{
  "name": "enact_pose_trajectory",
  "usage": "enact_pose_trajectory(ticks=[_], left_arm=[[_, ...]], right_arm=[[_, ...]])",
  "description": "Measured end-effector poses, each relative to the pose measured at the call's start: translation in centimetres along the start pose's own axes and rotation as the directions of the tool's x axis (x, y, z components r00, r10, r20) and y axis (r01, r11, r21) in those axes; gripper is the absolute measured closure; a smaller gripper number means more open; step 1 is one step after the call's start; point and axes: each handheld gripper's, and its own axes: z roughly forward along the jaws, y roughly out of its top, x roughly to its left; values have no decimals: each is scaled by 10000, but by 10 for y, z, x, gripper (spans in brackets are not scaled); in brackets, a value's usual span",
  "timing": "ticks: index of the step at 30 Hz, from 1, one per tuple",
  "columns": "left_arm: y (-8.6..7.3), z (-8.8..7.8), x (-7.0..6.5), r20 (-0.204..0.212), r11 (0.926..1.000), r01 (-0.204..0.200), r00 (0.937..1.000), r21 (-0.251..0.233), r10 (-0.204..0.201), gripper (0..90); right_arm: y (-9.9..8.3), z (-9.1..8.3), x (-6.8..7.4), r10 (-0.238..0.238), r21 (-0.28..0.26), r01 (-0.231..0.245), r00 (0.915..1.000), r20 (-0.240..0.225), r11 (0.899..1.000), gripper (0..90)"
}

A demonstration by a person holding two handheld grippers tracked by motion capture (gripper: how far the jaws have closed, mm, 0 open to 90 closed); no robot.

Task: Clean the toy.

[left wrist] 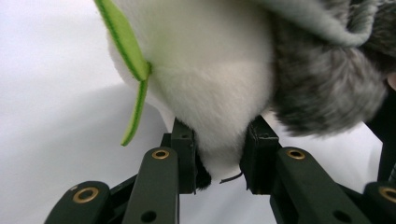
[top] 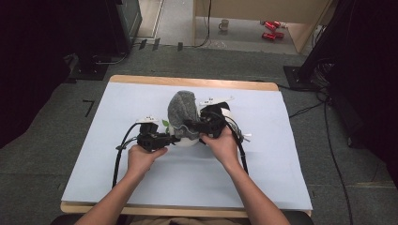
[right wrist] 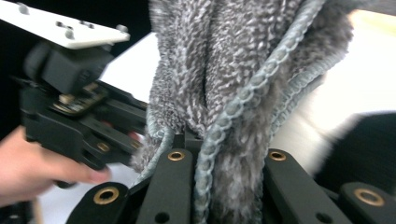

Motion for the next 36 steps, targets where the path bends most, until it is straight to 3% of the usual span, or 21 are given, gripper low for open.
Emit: enact_pose_trajectory(ticks=[3, 5, 7, 18, 26, 32, 36], left_arm=[[0, -1, 8, -202, 9997, 219, 9996, 120, -217, 704], [0, -2, 13, -71, 9990, 428, 9991, 121, -427, 703], [1, -2, 14, 99, 9984, 563, 9984, 11, -563, 702], [3, -2, 25, 276, 9966, 819, 9963, 30, -819, 701], [3, -2, 30, 447, 9928, 1198, 9918, 88, -1200, 701], [3, -2, 34, 486, 9895, 1434, 9884, 177, -1441, 699], [3, -3, 35, 476, 9882, 1503, 9873, 281, -1515, 697]], right_arm=[[-2, -4, -11, 141, 151, -148, 9988, 462, 9998, 804], [-3, -8, -20, 290, 248, -315, 9951, 940, 9992, 806], [-5, -13, -32, 692, 163, -707, 9946, 770, 9974, 809], [-8, -32, -57, 1151, -15, -1154, 9894, 887, 9933, 811], [-13, -49, -77, 1690, -230, -1675, 9795, 1092, 9856, 812], [-16, -62, -89, 1879, -212, -1871, 9667, 1738, 9821, 810], [-22, -65, -98, 2059, -112, -2088, 9522, 2257, 9779, 812]])
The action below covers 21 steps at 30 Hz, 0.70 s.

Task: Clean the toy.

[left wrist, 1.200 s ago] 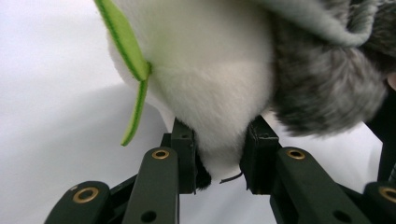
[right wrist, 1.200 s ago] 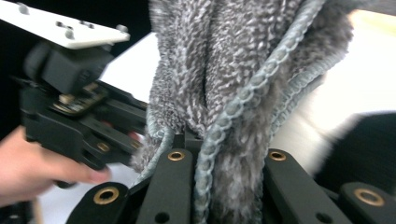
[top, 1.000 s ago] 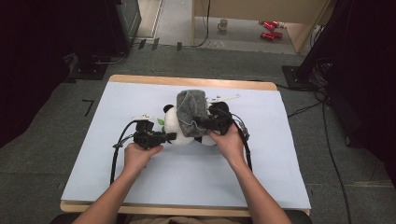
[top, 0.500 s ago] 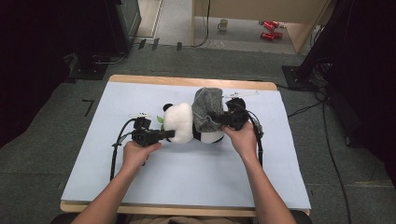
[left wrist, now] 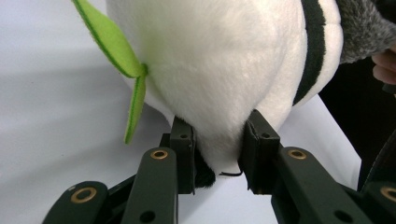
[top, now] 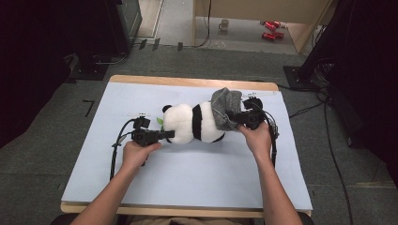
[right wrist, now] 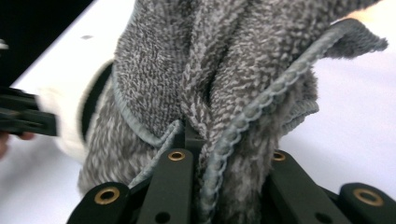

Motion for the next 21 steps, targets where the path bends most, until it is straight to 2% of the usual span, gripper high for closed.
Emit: enact_pose_trajectory(ticks=[3, 6, 9, 13, 16, 18, 21], left_arm=[[0, 0, -1, -45, 10000, 13, 10000, 7, -13, 697], [1, 1, 0, -66, 10000, 45, 10000, -12, -45, 698], [1, 2, -1, -77, 10000, 65, 9999, -65, -65, 698], [2, 2, -1, -126, 10000, 41, 9999, -67, -42, 697], [2, 2, -3, -148, 10000, -38, 9999, -62, 37, 697], [2, 2, -5, -154, 10000, -77, 9999, -61, 76, 697], [2, 2, -7, -194, 9999, -136, 9997, -64, 135, 696]], right_arm=[[-3, 0, -8, 128, 214, -138, 9989, 442, 9997, 812], [-5, -4, -16, 352, 212, -367, 9973, 650, 9991, 813], [-5, -12, -18, 508, -34, -507, 9974, 518, 9987, 813], [2, -26, -10, 461, -570, -456, 9989, 75, 9973, 814], [9, -37, 3, 333, -922, -382, 9980, -542, 9950, 814], [15, -42, 15, 116, -1110, -219, 9956, -927, 9936, 814], [20, -45, 30, -241, -1209, 94, 9923, -1212, 9926, 814]])
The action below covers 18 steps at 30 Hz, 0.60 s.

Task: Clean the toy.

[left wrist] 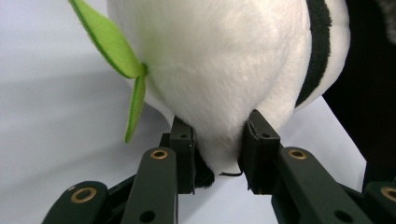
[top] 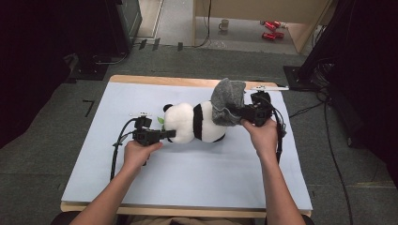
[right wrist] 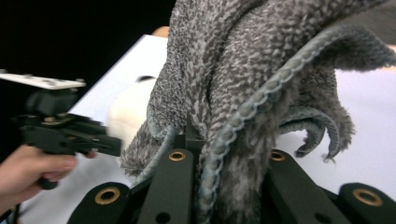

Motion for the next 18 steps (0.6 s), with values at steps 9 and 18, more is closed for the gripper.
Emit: enact_pose_trajectory(ticks=[9, 18], left_arm=[[-3, -1, -12, -195, 9991, -387, 9991, -194, 383, 694], [-12, -3, -22, -462, 9968, -682, 9967, -411, 663, 693]], right_arm=[[6, 21, 41, -933, 284, 959, 9922, -826, 9950, 814], [2, 59, 74, -1398, 741, 1555, 9731, -1831, 9851, 814]])
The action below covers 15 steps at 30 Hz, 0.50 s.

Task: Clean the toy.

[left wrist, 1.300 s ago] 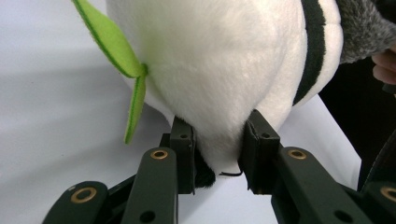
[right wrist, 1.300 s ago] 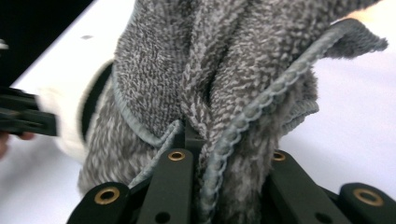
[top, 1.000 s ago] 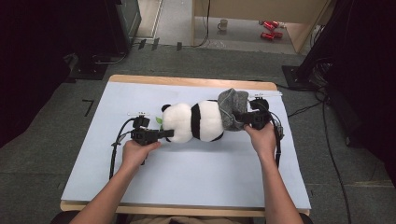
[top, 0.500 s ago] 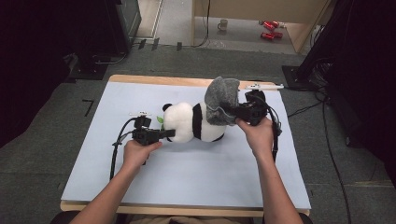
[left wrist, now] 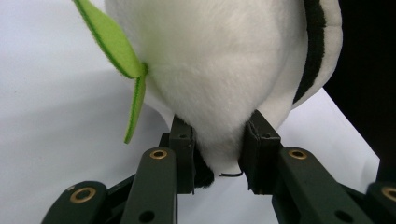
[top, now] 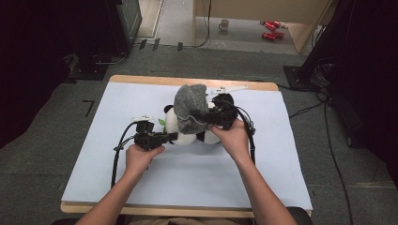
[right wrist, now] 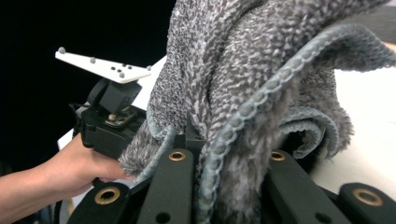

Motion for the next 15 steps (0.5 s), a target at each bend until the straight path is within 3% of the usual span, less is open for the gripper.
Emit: enact_pose_trajectory(ticks=[5, 7, 10, 13, 15], left_arm=[[-3, -2, -7, -179, 9992, -349, 9992, -181, 345, 691], [-4, -2, -9, -259, 9986, -476, 9986, -238, 470, 692], [-5, -2, -9, -323, 9990, -431, 9986, -142, 426, 694], [-5, 0, -7, -264, 9990, -438, 9987, -73, 435, 696], [-3, 1, -5, -222, 9992, -406, 9989, -53, 405, 696]], right_arm=[[-5, 27, 8, -56, 295, 73, 9983, -579, 9995, 812], [-9, 39, 6, 74, 670, -30, 9979, -649, 9977, 812], [-18, 52, -3, -90, 1117, 88, 10000, 8, 9937, 812], [-21, 52, -14, 145, 1151, -153, 9999, 76, 9932, 813], [-21, 50, -14, -120, 1204, 78, 9993, 342, 9927, 813]])
